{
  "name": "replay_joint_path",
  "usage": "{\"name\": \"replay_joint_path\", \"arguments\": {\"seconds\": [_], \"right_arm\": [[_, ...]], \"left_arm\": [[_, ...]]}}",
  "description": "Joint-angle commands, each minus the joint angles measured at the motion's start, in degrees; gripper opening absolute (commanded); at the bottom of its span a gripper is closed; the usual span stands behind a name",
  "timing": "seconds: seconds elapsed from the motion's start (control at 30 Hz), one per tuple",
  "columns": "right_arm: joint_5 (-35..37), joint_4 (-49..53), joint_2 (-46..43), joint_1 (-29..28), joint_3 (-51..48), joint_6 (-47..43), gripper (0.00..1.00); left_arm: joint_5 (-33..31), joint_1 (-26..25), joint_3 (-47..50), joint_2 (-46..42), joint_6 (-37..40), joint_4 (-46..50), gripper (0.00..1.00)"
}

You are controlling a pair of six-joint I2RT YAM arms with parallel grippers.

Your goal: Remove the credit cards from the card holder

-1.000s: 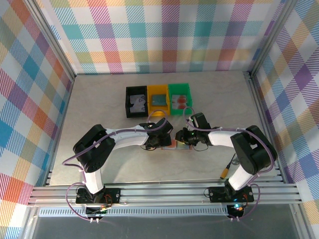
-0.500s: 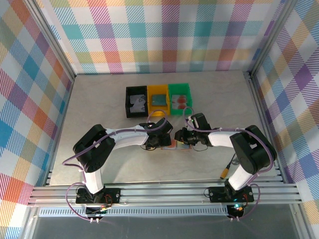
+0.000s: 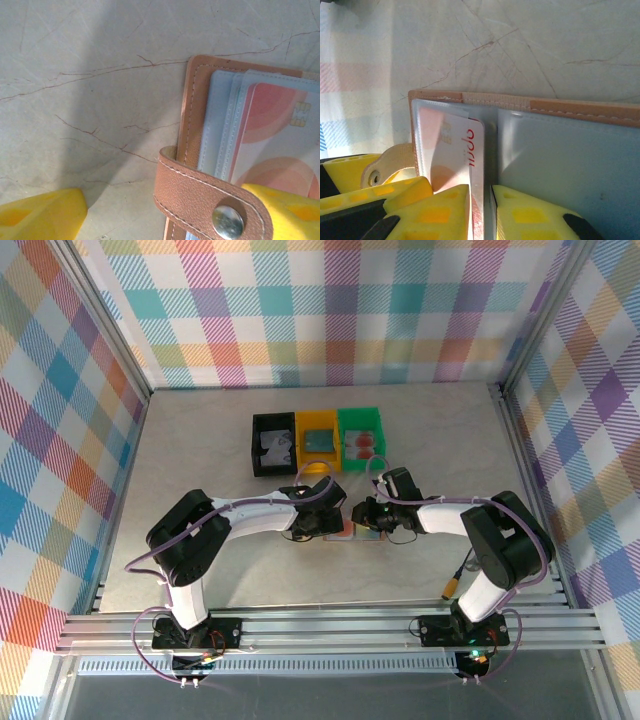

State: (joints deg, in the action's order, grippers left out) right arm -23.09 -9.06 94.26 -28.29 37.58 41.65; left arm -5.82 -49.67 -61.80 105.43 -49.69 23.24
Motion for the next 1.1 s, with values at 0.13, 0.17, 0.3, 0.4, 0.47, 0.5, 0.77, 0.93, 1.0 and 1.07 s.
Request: {"name": "replay_joint_path", "arguments": {"seconds": [0.13, 0.17, 0.3, 0.4, 0.47, 0.5, 0.77, 0.93, 1.0, 1.07], "right_arm": [[-3.1, -3.9, 1.7, -0.4, -0.4, -0.7, 0.19], [-3.3, -4.5, 1.6, -0.4, -0.7, -0.9, 0.19], [-4.4, -6.4, 1.9, -0.6, -1.1, -1.0, 0.18], [-4.3, -6.8, 2.4, -0.8, -1.2, -0.9, 0.16], [-4.5, -7.1, 2.6, -0.8, -1.3, -1.0, 0.14], [-4.6, -7.4, 2.6, -0.8, -1.5, -0.8, 0.14], [-4.8, -8.5, 2.3, -0.8, -2.2, -0.7, 0.07], [-3.6, -7.6, 1.1, -0.8, -2.5, -0.9, 0.0], [-3.0, -7.0, 0.3, -0.8, -2.6, -1.1, 0.0], [-2.2, -6.3, -0.6, -0.8, -2.7, -1.5, 0.0]], "left_arm": [[14.4, -0.5, 4.2, 9.5, -0.6, -3.6, 0.81], [14.4, -0.6, 4.2, 9.6, -0.5, -3.6, 0.81], [14.8, -0.5, 4.0, 9.8, -0.3, -3.6, 0.81], [14.8, -0.4, 4.0, 10.0, -0.2, -3.7, 0.81], [14.9, -0.4, 4.0, 10.1, -0.1, -3.7, 0.81], [15.0, -0.4, 4.0, 10.0, -0.1, -3.7, 0.81], [15.3, -0.4, 3.8, 10.3, 0.1, -3.6, 0.81], [15.6, -0.1, 4.1, 10.0, 0.0, -4.2, 0.81], [15.7, 0.0, 4.4, 9.8, 0.0, -4.6, 0.81], [15.7, 0.0, 4.8, 9.6, -0.1, -5.0, 0.81]]}}
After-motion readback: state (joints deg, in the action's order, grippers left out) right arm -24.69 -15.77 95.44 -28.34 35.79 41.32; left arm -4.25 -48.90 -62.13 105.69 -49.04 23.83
